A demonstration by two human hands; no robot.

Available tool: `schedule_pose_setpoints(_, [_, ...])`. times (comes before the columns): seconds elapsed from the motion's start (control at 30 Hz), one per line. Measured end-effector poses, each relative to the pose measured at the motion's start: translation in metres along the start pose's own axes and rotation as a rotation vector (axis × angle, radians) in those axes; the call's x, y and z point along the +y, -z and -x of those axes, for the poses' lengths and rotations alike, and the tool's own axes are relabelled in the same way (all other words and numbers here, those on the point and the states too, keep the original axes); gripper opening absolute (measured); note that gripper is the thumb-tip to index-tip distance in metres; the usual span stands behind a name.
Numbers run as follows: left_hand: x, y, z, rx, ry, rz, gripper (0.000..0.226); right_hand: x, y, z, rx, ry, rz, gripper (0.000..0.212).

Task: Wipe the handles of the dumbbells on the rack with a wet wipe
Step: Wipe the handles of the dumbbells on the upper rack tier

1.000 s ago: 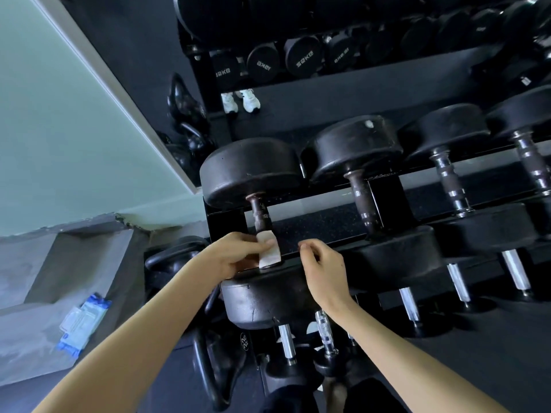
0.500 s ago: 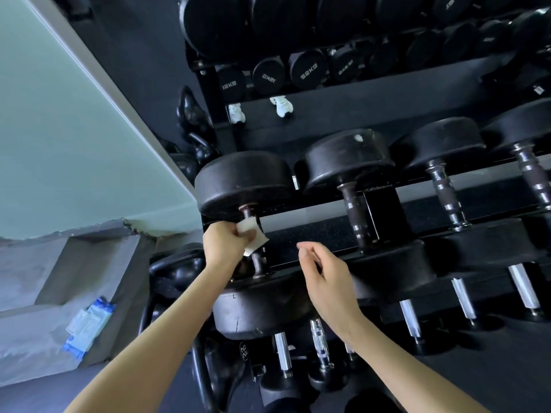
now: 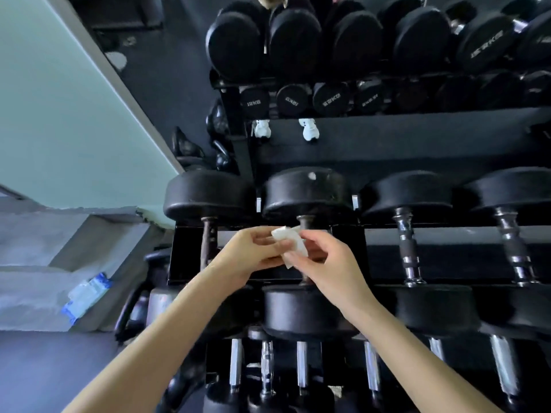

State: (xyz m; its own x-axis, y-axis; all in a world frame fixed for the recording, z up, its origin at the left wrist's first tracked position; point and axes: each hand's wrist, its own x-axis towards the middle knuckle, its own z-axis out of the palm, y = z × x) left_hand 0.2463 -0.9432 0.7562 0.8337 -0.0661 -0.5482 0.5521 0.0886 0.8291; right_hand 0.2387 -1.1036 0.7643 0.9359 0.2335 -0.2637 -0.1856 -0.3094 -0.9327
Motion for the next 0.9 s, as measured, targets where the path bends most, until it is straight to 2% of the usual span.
schedule_pose_setpoints(0.07, [0.0, -0.023, -0.003, -0.028, 0.029, 0.021, 0.021, 0.008, 0.012, -0.006, -0.025, 0.009, 0.079, 0.022])
schedule_pose_setpoints(0.17, [-0.004, -0.038, -0.006, -0.009, 0.053, 0.034, 0.025, 0.022, 0.028, -0.017, -0.041, -0.018, 0.052, 0.017])
schedule_pose_setpoints(0.3, [-0.004, -0.035, -0.014, 0.299, 0.047, 0.053, 0.031, 0.044, 0.045, -0.035, 0.17, -0.045, 0.076, 0.021])
schedule_pose_setpoints(0.4, [-0.002, -0.024, -0.026, 0.519, -0.097, -0.13, 0.015, 0.06, 0.042, -0.053, 0.282, -0.074, 0.209, 0.021])
schedule_pose_setpoints(0.5, [0.008, -0.02, -0.037, 0.637, -0.294, -0.451, 0.017, 0.07, 0.017, -0.071, 0.228, -0.161, 0.269, 0.03])
schedule_pose_setpoints(0.53, [0.013, -0.019, -0.04, 0.65, -0.334, -0.532, 0.02, 0.071, 0.008, -0.074, 0.213, -0.189, 0.21, 0.032])
schedule_pose_setpoints(0.6, [0.021, -0.018, -0.048, 0.659, -0.384, -0.613, 0.024, 0.064, 0.0, -0.077, 0.211, -0.363, -0.122, 0.036])
schedule_pose_setpoints(0.67, [0.029, -0.018, -0.053, 0.637, -0.447, -0.66, 0.026, 0.06, 0.001, -0.08, 0.276, -0.578, -0.429, 0.034])
schedule_pose_setpoints(0.7, [0.032, -0.019, -0.055, 0.619, -0.472, -0.68, 0.028, 0.06, 0.002, -0.082, 0.31, -0.631, -0.482, 0.029])
schedule_pose_setpoints(0.77, [0.038, -0.02, -0.06, 0.595, -0.491, -0.721, 0.034, 0.059, 0.0, -0.082, 0.327, -0.618, -0.471, 0.022])
schedule_pose_setpoints(0.83, [0.041, -0.021, -0.067, 0.572, -0.437, -0.762, 0.048, 0.061, -0.01, -0.08, 0.312, -0.566, -0.391, 0.022])
schedule_pose_setpoints(0.9, [0.041, -0.021, -0.074, 0.53, -0.348, -0.81, 0.064, 0.066, -0.018, -0.078, 0.311, -0.535, -0.147, 0.02])
